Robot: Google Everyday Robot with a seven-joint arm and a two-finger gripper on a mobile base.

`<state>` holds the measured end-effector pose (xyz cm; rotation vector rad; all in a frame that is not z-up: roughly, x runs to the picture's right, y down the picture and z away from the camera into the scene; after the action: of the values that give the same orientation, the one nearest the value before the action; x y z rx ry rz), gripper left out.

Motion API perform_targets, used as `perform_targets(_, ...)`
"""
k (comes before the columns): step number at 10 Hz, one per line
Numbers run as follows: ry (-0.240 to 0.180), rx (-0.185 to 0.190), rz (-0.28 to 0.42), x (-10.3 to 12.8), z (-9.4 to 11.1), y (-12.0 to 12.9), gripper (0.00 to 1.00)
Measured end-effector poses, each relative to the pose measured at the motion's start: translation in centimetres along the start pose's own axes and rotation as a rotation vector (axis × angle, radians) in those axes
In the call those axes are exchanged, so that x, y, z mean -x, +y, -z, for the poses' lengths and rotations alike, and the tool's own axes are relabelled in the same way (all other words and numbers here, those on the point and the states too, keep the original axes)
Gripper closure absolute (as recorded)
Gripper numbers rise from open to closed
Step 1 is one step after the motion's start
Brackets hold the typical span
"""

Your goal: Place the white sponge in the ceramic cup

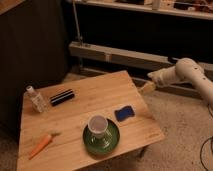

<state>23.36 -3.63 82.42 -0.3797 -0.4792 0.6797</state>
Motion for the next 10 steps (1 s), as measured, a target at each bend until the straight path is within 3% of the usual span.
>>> perform_targets(2, -0.009, 0.04, 0.087, 0.7, 0.4, 2.2, 0.2)
perform_targets(5, -0.002, 0.097, 0.213, 2.2, 1.4, 8.7, 0.2)
perform_targets(7, 0.047, 0.135, 0.327, 3.6, 1.3, 12.9, 0.2)
perform_targets(8, 0.09, 0.163, 0.392, 4.1, 0.2, 14.6, 0.2)
perform_targets(10, 0.135, 0.223, 0.452, 3.1, -2.6, 17.1, 0.2)
